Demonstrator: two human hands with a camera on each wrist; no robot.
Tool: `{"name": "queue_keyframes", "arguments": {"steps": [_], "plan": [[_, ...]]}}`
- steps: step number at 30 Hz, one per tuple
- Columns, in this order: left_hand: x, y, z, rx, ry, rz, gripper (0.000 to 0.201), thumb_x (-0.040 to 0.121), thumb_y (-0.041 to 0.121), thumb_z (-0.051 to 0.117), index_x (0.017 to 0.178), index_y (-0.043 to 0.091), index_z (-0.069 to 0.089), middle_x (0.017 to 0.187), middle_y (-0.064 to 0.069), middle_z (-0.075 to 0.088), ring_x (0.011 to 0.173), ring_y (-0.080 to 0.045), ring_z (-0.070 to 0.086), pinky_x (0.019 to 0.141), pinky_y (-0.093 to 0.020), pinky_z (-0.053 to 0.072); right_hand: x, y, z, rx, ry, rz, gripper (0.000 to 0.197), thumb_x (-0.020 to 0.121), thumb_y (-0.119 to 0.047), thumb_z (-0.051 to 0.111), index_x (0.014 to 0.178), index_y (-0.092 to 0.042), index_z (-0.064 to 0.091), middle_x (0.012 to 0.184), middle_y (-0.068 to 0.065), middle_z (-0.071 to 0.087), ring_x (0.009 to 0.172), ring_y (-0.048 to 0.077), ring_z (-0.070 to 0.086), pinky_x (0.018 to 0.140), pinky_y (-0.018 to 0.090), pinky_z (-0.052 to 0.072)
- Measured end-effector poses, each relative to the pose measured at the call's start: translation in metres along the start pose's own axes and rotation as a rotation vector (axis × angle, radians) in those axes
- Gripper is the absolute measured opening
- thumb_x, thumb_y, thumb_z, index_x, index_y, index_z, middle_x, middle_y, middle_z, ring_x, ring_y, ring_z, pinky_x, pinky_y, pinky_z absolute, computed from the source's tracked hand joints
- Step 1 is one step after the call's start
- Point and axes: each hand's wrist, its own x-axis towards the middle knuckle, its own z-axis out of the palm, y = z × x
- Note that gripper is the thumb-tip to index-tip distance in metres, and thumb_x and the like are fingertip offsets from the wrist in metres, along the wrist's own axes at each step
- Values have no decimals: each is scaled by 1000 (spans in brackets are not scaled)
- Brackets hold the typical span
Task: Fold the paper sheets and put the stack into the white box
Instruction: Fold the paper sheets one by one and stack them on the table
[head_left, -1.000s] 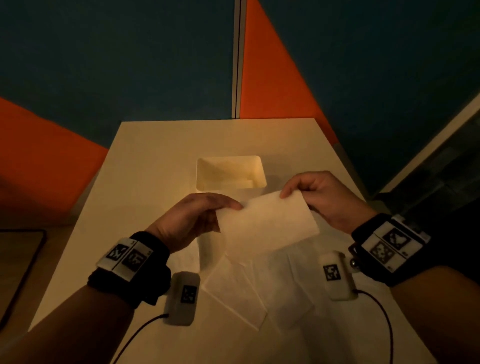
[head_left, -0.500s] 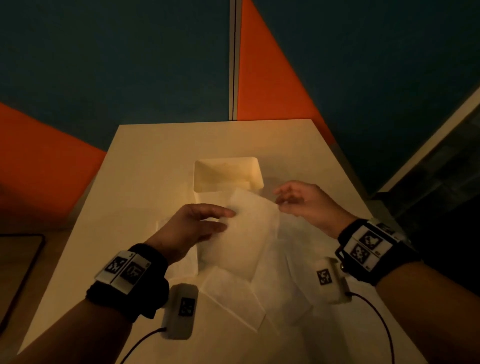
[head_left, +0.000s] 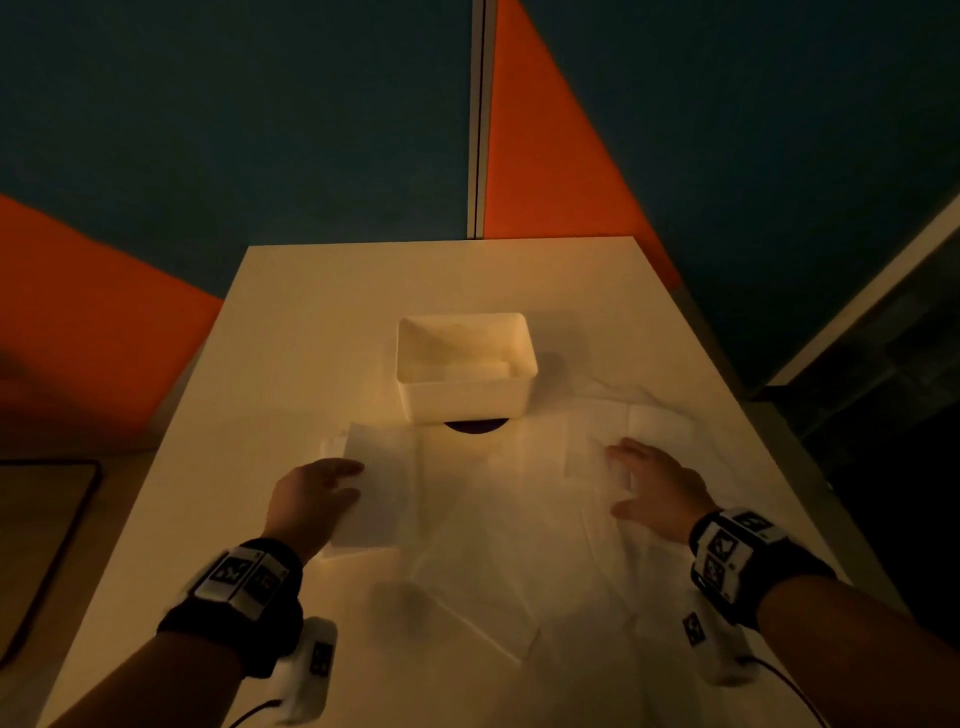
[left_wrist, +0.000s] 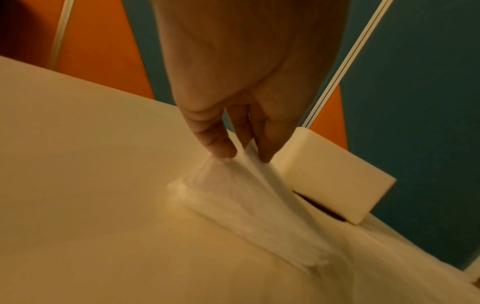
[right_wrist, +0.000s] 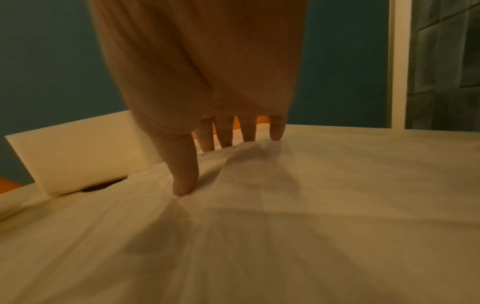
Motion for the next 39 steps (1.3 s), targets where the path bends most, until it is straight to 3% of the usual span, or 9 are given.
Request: {"name": "queue_keyframes", "arguments": {"steps": [5, 20, 22, 24, 26, 29, 33, 36, 39], "plan": [[2, -10, 0, 147, 33, 60, 30, 82, 9, 66, 110, 19, 69, 123, -9, 61, 102, -27, 57, 90, -32, 42, 1, 0, 1, 20, 13, -10, 77, 82, -39, 67, 146, -33, 25, 156, -8, 17, 141, 17, 23, 111, 41, 29], [6, -24, 2, 174, 62, 86, 29, 78, 4, 66, 106, 13, 69, 119, -13, 60, 102, -29, 57, 86, -30, 41, 3, 4, 7, 33, 82, -22, 47, 99, -26, 41, 144, -32, 33, 154, -9, 26, 140, 15, 28, 110, 39, 32], [7, -26, 3, 211, 76, 92, 26, 75, 5, 70, 101, 12, 71, 121, -14, 54, 105, -31, 53, 90, -32, 40, 1, 4, 7, 83, 203, 1, 37, 98, -26, 43, 134, -26, 50, 142, -5, 47, 129, 17, 45, 105, 36, 37], [6, -27, 4, 288, 107, 76, 26, 75, 11, 73, 100, 14, 72, 127, -15, 48, 113, -35, 46, 98, -38, 36, -3, 1, 3, 94, 362, 41, 25, 96, -29, 48, 110, -19, 65, 107, 1, 66, 103, 22, 61, 91, 35, 44], [6, -25, 4, 388, 127, 96, 28, 76, 19, 73, 104, 18, 71, 130, -16, 46, 121, -36, 39, 103, -42, 30, -7, -2, -2, 143, 488, 50, 21, 94, -29, 53, 85, -16, 66, 77, 1, 61, 78, 23, 61, 77, 34, 46], [2, -9, 6, 407, 126, 190, 26, 78, 25, 71, 104, 23, 70, 128, -13, 49, 122, -32, 41, 101, -42, 32, -14, -10, -12, 385, 596, 16, 28, 92, -23, 58, 65, -14, 58, 61, 3, 56, 60, 20, 54, 62, 27, 42], [-11, 34, 15, 146, 7, 340, 20, 80, 19, 71, 99, 25, 69, 115, 1, 57, 104, -18, 55, 89, -29, 43, -21, -35, -28, 680, 622, -36, 29, 91, -20, 60, 62, -22, 56, 62, -2, 58, 62, 11, 55, 60, 22, 41], [-31, 74, 22, -153, -230, 296, 20, 83, 21, 68, 97, 34, 63, 110, 15, 56, 106, -8, 53, 84, -18, 41, -28, -61, -35, 795, 632, -118, 29, 89, -19, 61, 61, -12, 58, 61, 9, 58, 61, 26, 56, 60, 36, 47], [-49, 103, 31, -425, -460, 213, 33, 84, 28, 66, 116, 35, 58, 125, 11, 54, 118, -5, 47, 83, -11, 42, -39, -89, -37, 896, 631, -248, 26, 88, -19, 62, 68, -2, 63, 66, 17, 61, 68, 36, 58, 64, 42, 52]]}}
